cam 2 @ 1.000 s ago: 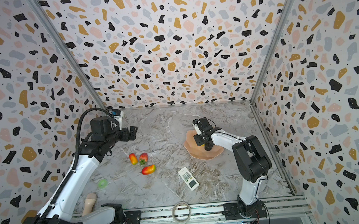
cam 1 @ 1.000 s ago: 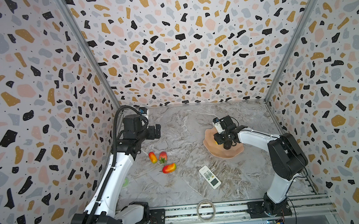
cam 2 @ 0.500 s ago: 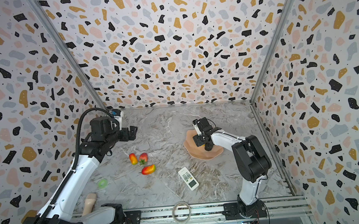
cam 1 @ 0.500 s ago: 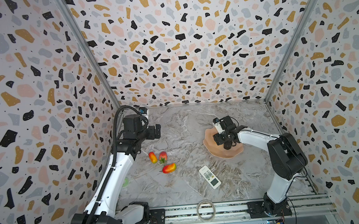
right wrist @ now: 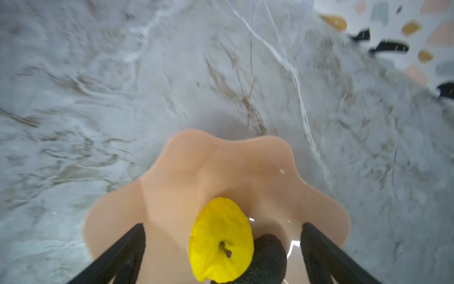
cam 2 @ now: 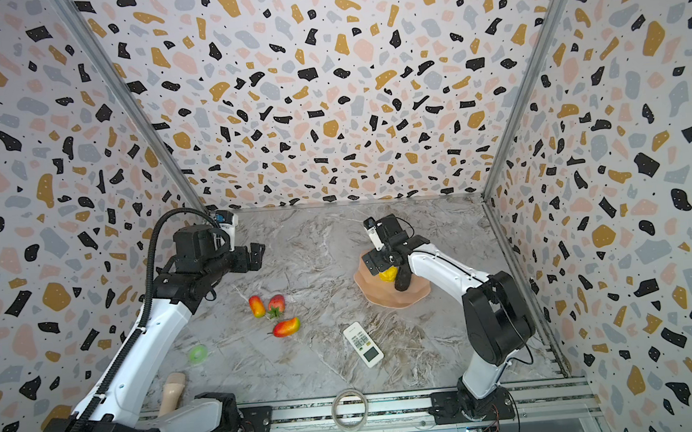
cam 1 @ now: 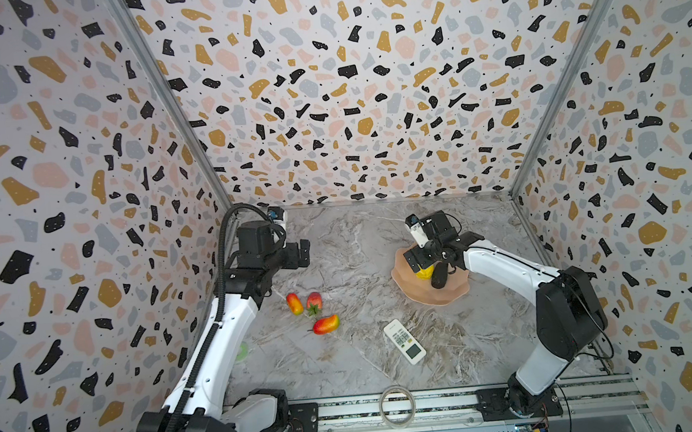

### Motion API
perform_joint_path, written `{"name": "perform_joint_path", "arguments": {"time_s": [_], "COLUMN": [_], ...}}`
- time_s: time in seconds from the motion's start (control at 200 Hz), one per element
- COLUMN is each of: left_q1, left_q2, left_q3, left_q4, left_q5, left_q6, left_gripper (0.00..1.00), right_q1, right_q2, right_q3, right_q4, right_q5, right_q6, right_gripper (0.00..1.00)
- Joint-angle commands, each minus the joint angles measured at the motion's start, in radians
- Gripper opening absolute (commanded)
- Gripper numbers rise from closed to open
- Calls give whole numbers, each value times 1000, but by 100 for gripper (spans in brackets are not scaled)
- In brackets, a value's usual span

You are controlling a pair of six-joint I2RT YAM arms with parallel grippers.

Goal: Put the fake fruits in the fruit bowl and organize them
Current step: 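Open the right gripper and lift it away from the bowl, then lower the right gripper onto the red-yellow mango and grasp it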

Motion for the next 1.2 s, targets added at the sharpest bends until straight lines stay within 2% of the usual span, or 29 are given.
{"name": "perform_joint_path", "arguments": {"time_s": [0.0,0.16,0.28,0.536,0.801,0.961,1.192], "left_q1": [5,5,5,7,15,15,17], "left_q2": [2,-2,-7,-4,-18,-21,-21], "left_q3": [-5,-4,-3,10,8,8,8], "left_q4": [34,30,29,10,18,20,21], "left_q5": [23,23,19,33,76,77,75], "left_q6": [3,6,3,-8,-15,-15,-15], "left_gripper": [100,100,100,100,100,100,100], "right_q1": [100,238,314,432,490,496,498], "right_q2": [-46,-1,59,186,303,355,427], "right_q3": [64,79,82,129,205,234,285], "right_q4": [-55,-33,-19,50,98,106,89], "right_q5": [-52,-258,-354,-407,-450,-488,-511], "right_q6": [-130,-325,-421,-491,-516,-512,-469], "right_gripper": [99,99,99,99,98,91,70]}}
